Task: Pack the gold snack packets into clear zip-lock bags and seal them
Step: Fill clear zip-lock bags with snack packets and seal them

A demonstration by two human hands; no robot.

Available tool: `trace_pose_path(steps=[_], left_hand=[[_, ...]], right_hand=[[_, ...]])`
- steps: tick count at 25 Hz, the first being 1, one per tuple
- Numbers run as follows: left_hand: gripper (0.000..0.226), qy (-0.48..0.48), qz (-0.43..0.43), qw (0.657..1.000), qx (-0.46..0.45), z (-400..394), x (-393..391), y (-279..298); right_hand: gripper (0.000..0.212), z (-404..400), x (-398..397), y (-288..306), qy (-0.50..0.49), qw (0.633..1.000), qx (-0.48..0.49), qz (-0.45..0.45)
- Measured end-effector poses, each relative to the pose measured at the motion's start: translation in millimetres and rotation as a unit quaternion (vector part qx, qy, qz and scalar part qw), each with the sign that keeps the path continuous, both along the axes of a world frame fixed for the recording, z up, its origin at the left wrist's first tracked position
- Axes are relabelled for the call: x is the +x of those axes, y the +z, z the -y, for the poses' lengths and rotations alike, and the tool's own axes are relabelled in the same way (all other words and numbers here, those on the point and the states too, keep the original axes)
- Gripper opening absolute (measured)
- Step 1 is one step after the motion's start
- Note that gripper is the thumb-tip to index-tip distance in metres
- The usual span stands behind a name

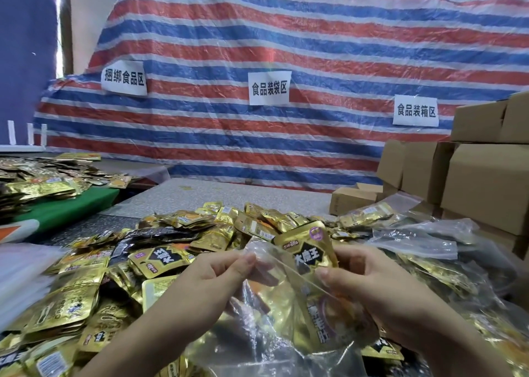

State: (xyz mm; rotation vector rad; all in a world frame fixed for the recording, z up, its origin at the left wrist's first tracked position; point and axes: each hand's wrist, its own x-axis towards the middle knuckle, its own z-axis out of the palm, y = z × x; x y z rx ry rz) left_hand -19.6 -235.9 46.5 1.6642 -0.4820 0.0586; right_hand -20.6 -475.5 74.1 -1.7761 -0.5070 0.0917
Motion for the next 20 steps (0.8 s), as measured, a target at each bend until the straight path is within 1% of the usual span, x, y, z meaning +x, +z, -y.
trace_pose_path(steps=[2, 4, 6, 8, 9, 11, 12, 14, 16, 17, 18, 20], left_hand=[[0.034, -0.008, -0.013, 1.000, 0.001, 0.4, -2.4, 1.1], [0.034, -0.013, -0.029, 0.999, 0.001, -0.8, -1.8, 0.7], [0.032, -0.017, -0.040, 0.999, 0.004, -2.0, -0.4, 0.1], [0.034, -0.031, -0.048, 0.998, -0.004, -2.9, 0.4, -0.4], [0.035, -0.040, -0.053, 0.998, -0.007, -3.0, 0.3, -0.2], [0.037, -0.056, -0.060, 0.997, -0.011, -2.8, -0.5, 0.3], [0.037, -0.060, -0.061, 0.996, -0.012, -1.9, -0.7, 0.4], [0.035, -0.055, -0.058, 0.997, -0.014, 0.6, -1.9, 0.9], [0.035, -0.036, -0.053, 0.998, -0.009, 2.4, -3.1, 1.4], [0.036, -0.029, -0.053, 0.998, -0.006, 2.6, -3.2, 1.2], [0.038, -0.027, -0.056, 0.998, -0.006, 2.9, -2.5, 0.5], [0.040, -0.022, -0.066, 0.998, -0.011, 4.6, -2.5, -1.0]], right_hand=[[0.023, -1.0, -3.2, 2.8, 0.010, 1.000, -0.024, -0.005], [0.025, 0.8, -5.2, 5.6, 0.021, 0.999, -0.024, -0.004], [0.033, 3.1, -5.3, 6.8, 0.016, 1.000, -0.022, 0.011], [0.038, 2.5, -6.2, 8.1, 0.017, 0.999, -0.048, 0.015], [0.033, 1.0, -7.2, 8.9, 0.028, 0.997, -0.067, 0.010], [0.012, -3.7, -10.4, 11.8, 0.057, 0.994, -0.098, -0.003], [0.010, -5.1, -11.0, 12.6, 0.058, 0.993, -0.104, -0.002], [0.020, -5.0, -9.0, 10.4, 0.026, 0.995, -0.097, 0.003], [0.035, -5.8, -8.2, 7.0, -0.026, 0.997, -0.067, -0.010], [0.038, -6.9, -8.3, 6.3, -0.037, 0.998, -0.056, -0.011], [0.036, -7.7, -8.5, 6.3, -0.036, 0.998, -0.058, 0.000], [0.030, -8.9, -10.1, 7.9, -0.026, 0.994, -0.106, 0.029]])
